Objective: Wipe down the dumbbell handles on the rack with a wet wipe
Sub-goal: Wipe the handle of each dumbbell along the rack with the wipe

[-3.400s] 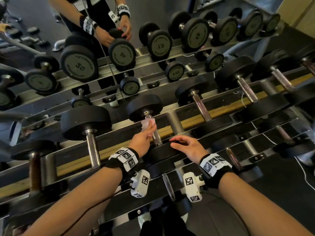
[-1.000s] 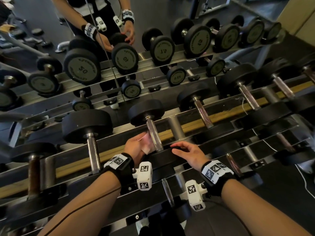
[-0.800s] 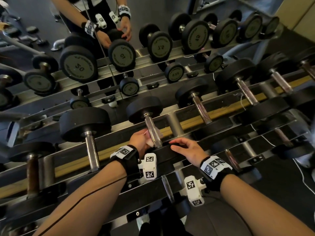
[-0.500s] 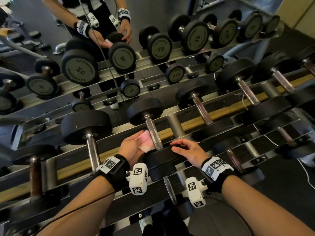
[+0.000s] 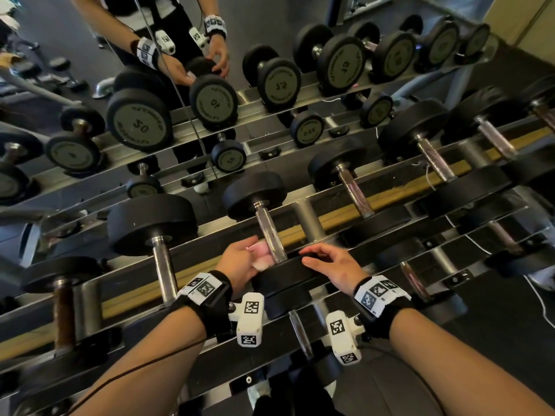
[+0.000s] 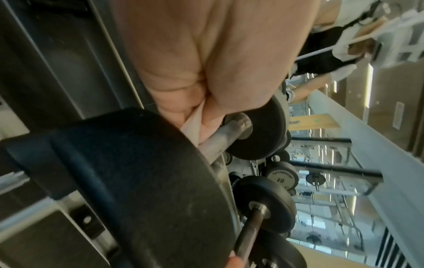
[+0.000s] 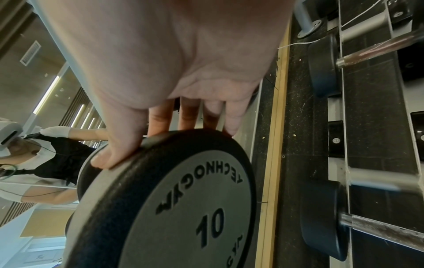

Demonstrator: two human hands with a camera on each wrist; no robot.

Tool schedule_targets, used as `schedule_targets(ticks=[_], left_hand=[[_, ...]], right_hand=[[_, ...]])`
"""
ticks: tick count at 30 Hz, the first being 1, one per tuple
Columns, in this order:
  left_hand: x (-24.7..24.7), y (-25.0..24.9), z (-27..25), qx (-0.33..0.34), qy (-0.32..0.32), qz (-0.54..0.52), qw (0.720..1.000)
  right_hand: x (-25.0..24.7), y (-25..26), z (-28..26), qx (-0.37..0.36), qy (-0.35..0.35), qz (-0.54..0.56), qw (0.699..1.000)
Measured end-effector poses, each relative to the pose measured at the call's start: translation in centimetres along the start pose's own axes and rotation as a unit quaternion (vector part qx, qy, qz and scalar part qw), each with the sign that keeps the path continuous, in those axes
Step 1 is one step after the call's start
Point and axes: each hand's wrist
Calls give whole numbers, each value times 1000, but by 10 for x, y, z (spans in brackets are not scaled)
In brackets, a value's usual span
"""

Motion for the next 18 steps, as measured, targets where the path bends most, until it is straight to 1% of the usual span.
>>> schedule_targets(ticks=[3,5,6,9,12,15,18], left_hand=[[-2,-9,-1,17,-17,-60,998],[6,-11,5,42,-48,-55,996],[11,-10,7,43,-52,-50,996],[23,-4,7,21,-21,-6,1000],[16,-5,3,-5,-6,29,1000],[2,-15,1,-19,-18,20,999],[-1,-30,4,7,-18,-25,999]], right_hand=[[-1,0,0,0,0,-4,1000],[-1,1,0,1,0,-3,1000],[0,1,0,0,0,-5,1000],[0,0,0,0,-4,2,1000],[1,0,1,2,-7,5,1000],[0,1,0,5,-3,2,1000],[0,2,0,6,2,-7,1000]])
Point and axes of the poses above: each hand's wrist, its own z-axis towards the middle knuckle, its own x-axis out of the palm, y = z × x, and after that the axes turned 12 degrees about -x, right-handed
